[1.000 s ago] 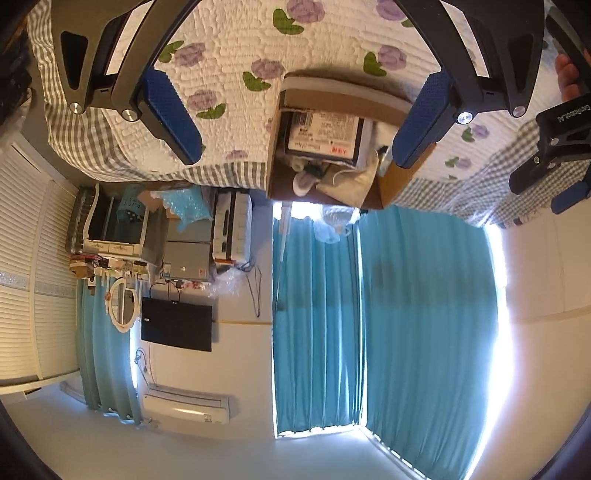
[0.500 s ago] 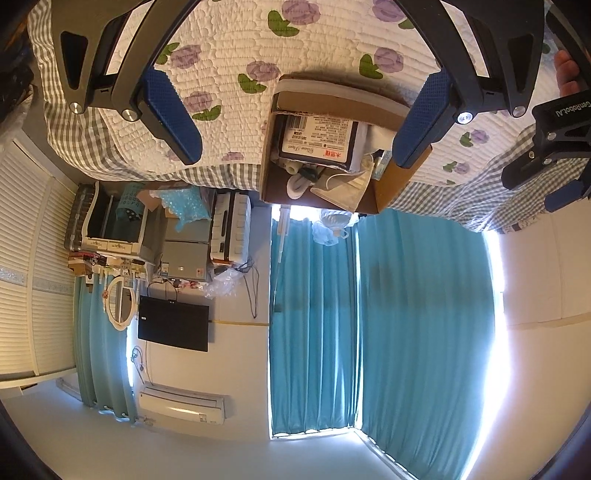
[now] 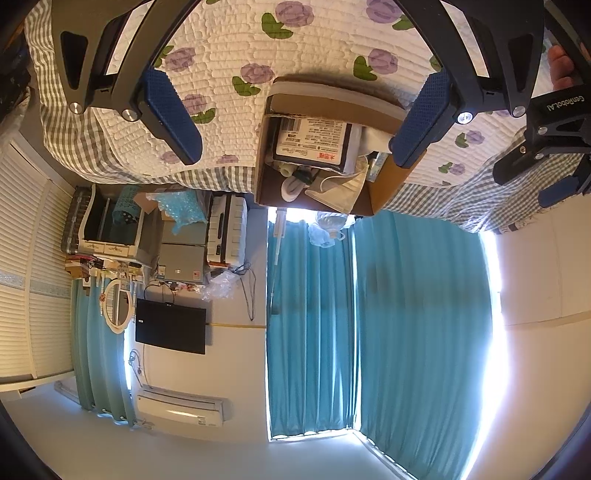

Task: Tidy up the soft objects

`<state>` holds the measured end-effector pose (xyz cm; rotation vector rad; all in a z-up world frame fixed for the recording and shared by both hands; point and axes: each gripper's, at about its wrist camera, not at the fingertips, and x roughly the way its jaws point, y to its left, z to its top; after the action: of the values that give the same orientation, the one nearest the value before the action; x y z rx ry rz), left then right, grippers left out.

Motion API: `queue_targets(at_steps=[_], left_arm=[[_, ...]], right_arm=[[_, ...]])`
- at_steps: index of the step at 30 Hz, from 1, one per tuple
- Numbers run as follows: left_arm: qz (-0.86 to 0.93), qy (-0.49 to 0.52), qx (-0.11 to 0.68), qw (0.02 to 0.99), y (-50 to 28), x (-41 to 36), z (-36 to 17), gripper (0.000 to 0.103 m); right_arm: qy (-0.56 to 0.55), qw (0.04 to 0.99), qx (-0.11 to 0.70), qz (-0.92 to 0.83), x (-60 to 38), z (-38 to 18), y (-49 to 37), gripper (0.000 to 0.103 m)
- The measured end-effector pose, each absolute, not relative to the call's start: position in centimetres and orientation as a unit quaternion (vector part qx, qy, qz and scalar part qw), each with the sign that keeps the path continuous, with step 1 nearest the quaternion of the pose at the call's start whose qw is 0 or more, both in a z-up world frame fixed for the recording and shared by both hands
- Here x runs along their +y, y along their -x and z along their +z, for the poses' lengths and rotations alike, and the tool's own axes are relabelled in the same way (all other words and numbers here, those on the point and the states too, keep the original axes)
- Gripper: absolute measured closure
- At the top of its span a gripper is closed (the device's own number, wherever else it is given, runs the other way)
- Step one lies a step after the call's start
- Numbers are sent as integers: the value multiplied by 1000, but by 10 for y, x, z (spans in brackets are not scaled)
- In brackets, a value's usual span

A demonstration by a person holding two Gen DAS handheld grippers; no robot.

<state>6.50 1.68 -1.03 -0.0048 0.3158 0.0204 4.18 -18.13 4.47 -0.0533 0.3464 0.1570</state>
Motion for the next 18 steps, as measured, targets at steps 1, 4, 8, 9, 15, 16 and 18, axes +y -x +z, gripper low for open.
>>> queue_targets(at_steps=[1,4,8,9,15,16,18], left_arm=[[10,3,158,987,-65,17,-10,0],[10,3,158,987,-65,17,-11,0],[9,2,159,987,-64,16,-12,0],[9,2,159,987,-64,16,-12,0],[8,3,159,987,-64,17,-12,0],[8,3,159,987,-64,17,-12,0],[9,2,159,987,-64,16,-12,0]], right_arm=[[27,982,172,79,-180,45,-42,0],[29,981,173,80,-178,44,-42,0],[28,981,176,81,-178,43,-43,0],[28,981,176,81,-177,43,-43,0],[28,980,178,82,-176,42,-43,0],[29,980,178,82,-176,41,-43,0],[29,980,179,82,-175,41,-43,0]])
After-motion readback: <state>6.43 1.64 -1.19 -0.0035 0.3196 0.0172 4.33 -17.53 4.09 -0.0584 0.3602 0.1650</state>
